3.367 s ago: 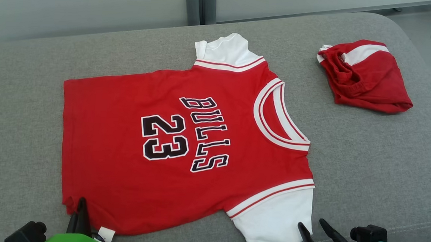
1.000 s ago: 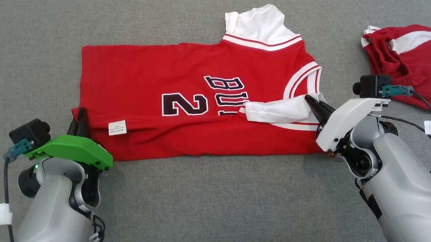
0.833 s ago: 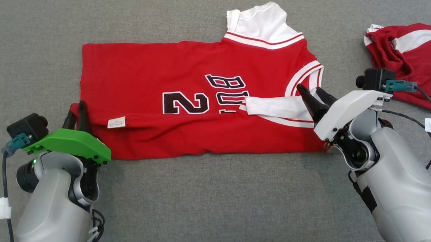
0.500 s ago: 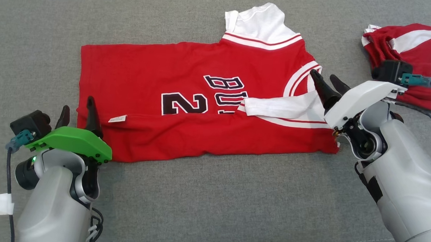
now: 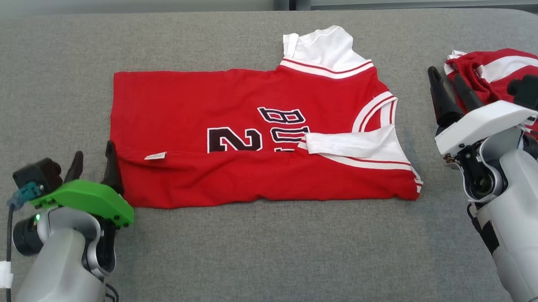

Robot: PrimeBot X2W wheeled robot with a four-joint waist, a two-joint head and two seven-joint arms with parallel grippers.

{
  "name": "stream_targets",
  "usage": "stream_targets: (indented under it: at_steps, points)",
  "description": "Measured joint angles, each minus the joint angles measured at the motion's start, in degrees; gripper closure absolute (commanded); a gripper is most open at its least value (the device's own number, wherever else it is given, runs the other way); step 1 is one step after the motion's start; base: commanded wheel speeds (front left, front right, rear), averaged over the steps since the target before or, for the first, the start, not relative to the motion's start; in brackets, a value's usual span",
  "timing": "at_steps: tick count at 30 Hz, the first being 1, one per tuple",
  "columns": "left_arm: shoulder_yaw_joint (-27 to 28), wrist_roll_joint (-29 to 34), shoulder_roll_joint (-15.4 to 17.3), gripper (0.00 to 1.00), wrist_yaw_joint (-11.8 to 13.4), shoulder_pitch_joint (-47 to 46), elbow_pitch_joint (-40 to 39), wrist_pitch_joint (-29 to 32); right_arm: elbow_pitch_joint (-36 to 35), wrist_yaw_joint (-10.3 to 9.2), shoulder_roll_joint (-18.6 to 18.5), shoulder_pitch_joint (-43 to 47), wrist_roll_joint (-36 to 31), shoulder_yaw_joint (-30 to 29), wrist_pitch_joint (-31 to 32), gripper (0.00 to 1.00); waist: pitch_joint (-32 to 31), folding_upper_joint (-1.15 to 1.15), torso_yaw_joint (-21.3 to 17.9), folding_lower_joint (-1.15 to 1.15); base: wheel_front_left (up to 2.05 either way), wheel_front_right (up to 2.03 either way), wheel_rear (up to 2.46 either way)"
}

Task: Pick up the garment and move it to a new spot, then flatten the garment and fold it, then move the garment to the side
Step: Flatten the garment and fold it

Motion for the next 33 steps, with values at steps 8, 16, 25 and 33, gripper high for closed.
stream_targets:
  at_steps: [8,16,25,33]
  points:
    - [-0.6,-1.7,-0.3,0.0,-0.9,5.8,2.2,2.1,-0.8,0.63,1.4,4.9,-0.1,1.2,-3.7,0.0,-2.0,0.0,0.0,0.0,0.0,0.0,0.0]
    - [0.0,-4.6,-1.5,0.0,-1.9,8.2,2.9,3.4,-1.5,0.65,3.2,8.2,0.2,2.3,-5.4,0.0,-2.7,0.0,-1.2,0.0,0.0,0.0,0.0]
    - [2.5,-8.1,-1.7,0.0,-1.9,8.7,3.3,4.0,-2.6,0.66,3.1,9.1,0.2,3.3,-6.0,0.0,-2.6,0.0,-3.8,0.0,0.0,0.0,0.0]
    - [2.5,-8.5,-1.8,1.0,-2.2,8.5,3.0,3.4,-2.7,0.85,2.4,11.5,0.8,3.2,-6.5,0.0,-2.2,0.0,-5.2,0.0,0.0,0.0,0.0]
